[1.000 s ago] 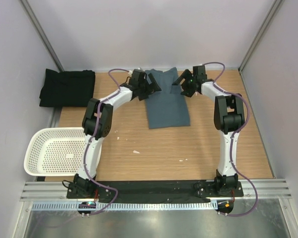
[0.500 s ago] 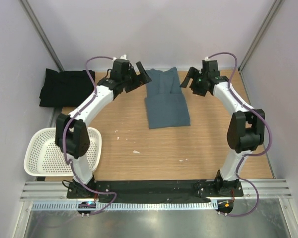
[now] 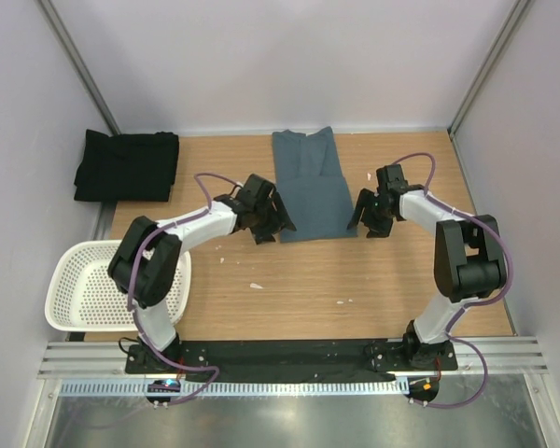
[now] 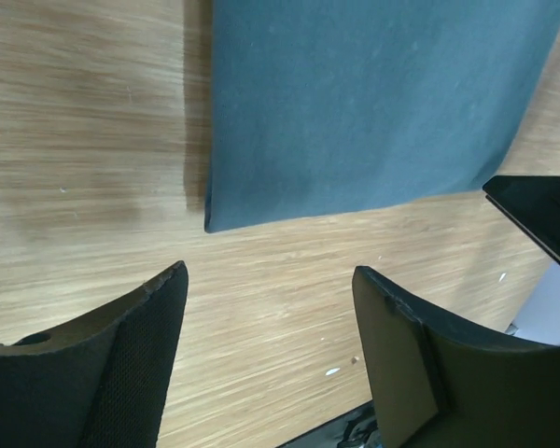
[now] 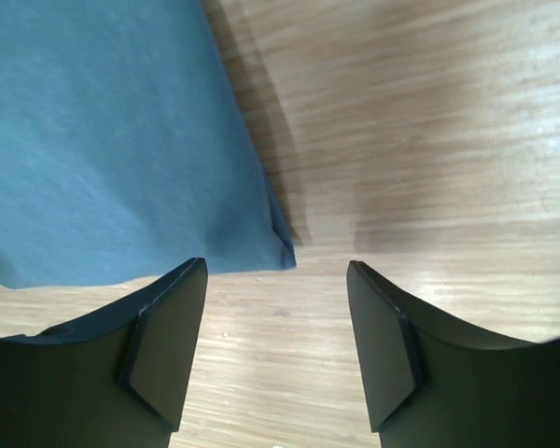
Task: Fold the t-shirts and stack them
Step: Fold the tshirt
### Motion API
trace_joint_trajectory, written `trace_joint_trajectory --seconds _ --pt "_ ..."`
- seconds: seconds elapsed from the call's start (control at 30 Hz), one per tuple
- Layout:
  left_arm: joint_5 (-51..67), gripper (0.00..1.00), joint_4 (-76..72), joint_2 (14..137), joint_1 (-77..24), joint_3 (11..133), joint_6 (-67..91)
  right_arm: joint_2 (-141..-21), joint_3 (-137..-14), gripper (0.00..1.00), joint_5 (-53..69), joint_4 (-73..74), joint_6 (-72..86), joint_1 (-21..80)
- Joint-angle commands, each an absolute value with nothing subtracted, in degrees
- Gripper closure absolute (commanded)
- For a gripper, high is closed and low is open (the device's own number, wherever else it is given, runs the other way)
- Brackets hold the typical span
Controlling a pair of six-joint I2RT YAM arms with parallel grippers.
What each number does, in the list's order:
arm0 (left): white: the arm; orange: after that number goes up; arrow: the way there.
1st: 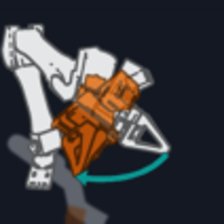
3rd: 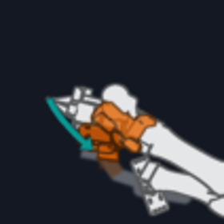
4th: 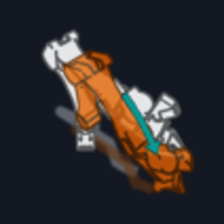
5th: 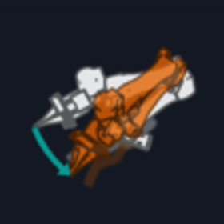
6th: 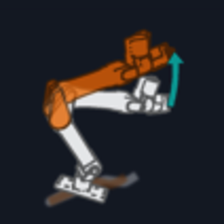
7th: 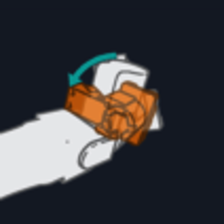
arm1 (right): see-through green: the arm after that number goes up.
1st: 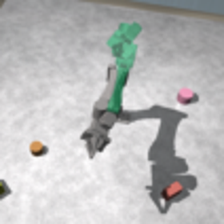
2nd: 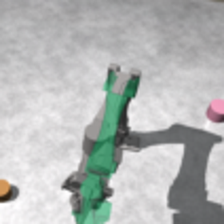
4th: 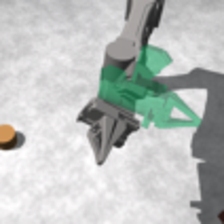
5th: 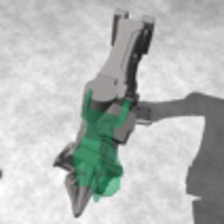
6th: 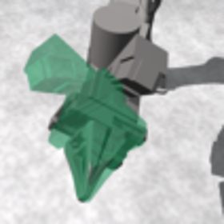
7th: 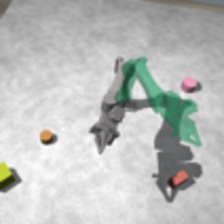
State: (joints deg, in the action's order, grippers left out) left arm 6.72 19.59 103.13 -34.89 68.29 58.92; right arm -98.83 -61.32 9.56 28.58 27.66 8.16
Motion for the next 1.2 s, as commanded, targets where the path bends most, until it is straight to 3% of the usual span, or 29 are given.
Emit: trace_joint_trajectory --seconds 0.0,0.37,0.63,0.73,0.83,0.93,0.97,1.17 --pt "5.28 0.33 15.56 103.09 -34.19 68.03 61.61 -97.03 -61.0 0.34 9.67 23.91 27.33 8.44" --pt "4.66 0.36 15.03 108.62 -34.1 67.85 60.91 -100.11 -62.14 0.42 11.25 22.15 28.48 8.88" --pt "3.96 0.46 15.29 111.0 -33.49 68.73 58.36 -101.86 -61.26 0.5 9.67 22.59 28.65 10.55" --pt "5.0 0.53 15.21 112.58 -33.49 69.17 57.66 -102.3 -60.73 0.62 9.4 22.5 28.91 10.81" --pt "5.36 0.7 15.38 113.82 -33.49 69.43 57.13 -102.48 -60.64 0.83 8.79 23.02 29.09 10.99" --pt "5.36 0.96 17.48 113.29 -33.49 69.17 55.2 -101.69 -60.03 0.95 8.09 23.9 29.27 11.34" --pt "4.49 1.0 18.88 112.86 -33.49 69.17 54.67 -100.65 -58.9 0.99 7.82 24.08 29.09 11.51" --pt "2.2 1.0 29.43 104.51 -33.75 62.33 48.35 -93.98 -49.25 0.98 6.94 26.19 29.7 13.01"
